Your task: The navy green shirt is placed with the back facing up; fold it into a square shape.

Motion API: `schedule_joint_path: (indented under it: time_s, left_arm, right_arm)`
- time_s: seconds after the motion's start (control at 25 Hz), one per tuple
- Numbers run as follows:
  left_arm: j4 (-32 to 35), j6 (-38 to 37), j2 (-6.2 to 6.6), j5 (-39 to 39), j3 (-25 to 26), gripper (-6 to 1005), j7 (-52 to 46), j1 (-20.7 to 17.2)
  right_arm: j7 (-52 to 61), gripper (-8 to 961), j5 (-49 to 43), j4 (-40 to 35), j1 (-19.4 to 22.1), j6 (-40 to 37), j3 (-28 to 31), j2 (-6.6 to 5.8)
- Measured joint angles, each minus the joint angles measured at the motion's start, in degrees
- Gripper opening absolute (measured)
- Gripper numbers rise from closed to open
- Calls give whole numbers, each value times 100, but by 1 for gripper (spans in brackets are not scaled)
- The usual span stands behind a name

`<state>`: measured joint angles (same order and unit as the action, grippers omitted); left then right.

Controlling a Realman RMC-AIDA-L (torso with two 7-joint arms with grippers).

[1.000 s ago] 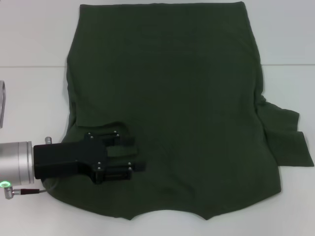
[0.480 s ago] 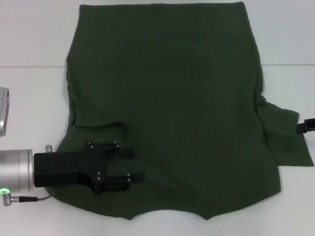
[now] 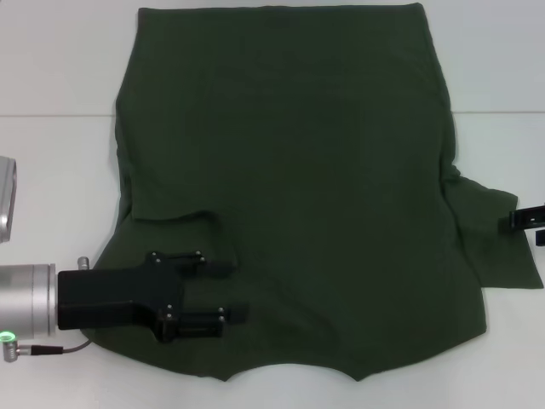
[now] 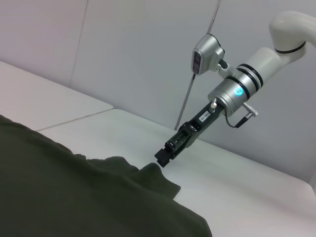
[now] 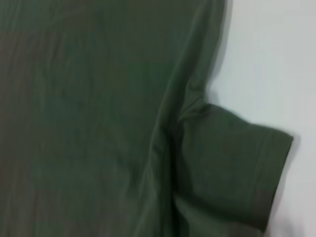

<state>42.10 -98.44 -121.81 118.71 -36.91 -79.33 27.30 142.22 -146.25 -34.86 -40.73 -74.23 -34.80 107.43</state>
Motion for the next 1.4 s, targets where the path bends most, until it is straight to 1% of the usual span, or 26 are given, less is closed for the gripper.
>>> schedule_joint_path:
  time_s: [0.28, 0.76, 1.12, 1.4]
  left_arm:
    - [0, 0, -8, 3, -1, 750, 2, -25]
    - [0, 1, -27, 11, -9, 750, -9, -43]
    - [0, 1, -11, 12, -9, 750, -22, -41]
    - [0, 5, -2, 12, -9, 751, -33, -28]
  right_arm:
    - [-3, 846, -7, 11, -4, 320, -347, 89]
    - [-24, 844, -9, 16, -24, 781, -642, 228]
    - [-14, 842, -22, 71, -97, 909, -740, 277]
    - [5, 840, -281, 67, -183, 898, -892, 291]
